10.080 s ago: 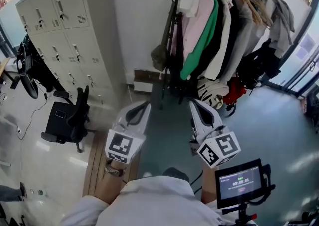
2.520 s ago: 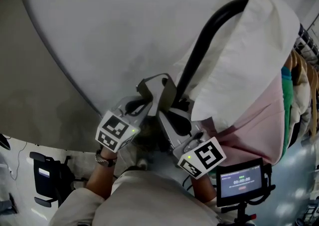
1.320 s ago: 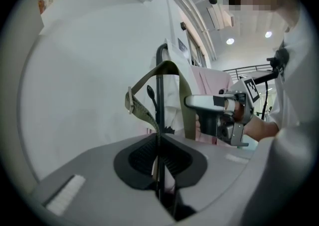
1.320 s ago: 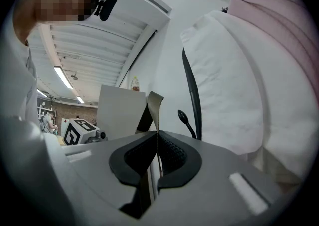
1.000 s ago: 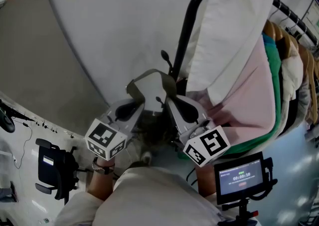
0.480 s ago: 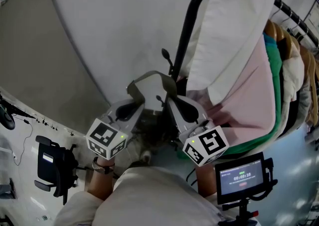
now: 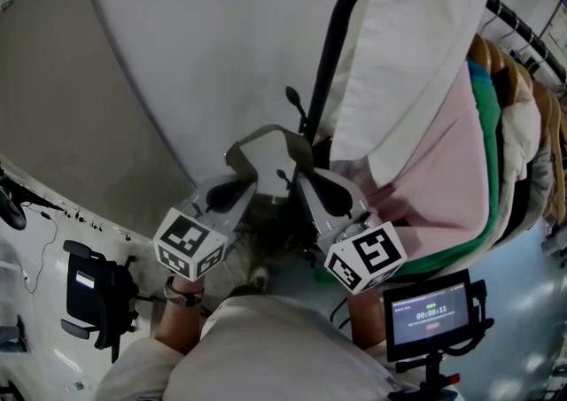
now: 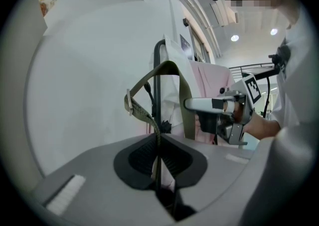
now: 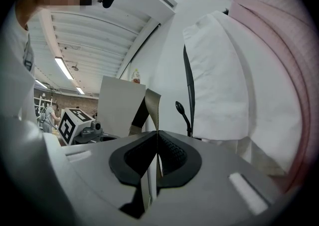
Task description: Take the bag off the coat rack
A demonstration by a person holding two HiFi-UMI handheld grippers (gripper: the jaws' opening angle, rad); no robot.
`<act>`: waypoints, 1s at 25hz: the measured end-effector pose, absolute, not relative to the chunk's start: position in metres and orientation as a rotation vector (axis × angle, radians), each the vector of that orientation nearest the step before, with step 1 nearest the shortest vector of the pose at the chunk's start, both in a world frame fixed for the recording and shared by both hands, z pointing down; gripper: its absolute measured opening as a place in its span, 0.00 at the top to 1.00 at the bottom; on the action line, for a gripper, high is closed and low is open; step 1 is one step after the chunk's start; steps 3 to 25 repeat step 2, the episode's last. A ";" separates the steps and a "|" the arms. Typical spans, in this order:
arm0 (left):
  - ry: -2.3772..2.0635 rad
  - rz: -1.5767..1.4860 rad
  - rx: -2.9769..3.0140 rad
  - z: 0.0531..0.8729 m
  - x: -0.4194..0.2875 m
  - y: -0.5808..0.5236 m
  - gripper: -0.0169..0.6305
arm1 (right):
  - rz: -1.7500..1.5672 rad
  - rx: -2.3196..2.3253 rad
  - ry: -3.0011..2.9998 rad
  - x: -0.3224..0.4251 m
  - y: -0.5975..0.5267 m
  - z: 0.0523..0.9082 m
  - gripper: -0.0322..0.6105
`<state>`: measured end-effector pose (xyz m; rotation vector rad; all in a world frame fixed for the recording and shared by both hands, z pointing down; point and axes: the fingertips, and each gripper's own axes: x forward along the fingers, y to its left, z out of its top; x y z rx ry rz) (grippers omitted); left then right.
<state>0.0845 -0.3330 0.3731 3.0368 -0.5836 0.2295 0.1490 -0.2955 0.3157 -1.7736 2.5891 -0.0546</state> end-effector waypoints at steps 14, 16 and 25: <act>-0.584 0.231 3.035 0.373 0.084 -0.332 0.95 | -0.055 -1.774 2.590 0.148 -0.295 0.316 0.94; -0.584 0.231 3.035 0.373 0.084 -0.332 0.95 | -0.055 -1.774 2.590 0.148 -0.295 0.316 0.94; -0.584 0.231 3.035 0.373 0.084 -0.332 0.95 | -0.055 -1.774 2.590 0.148 -0.295 0.316 0.94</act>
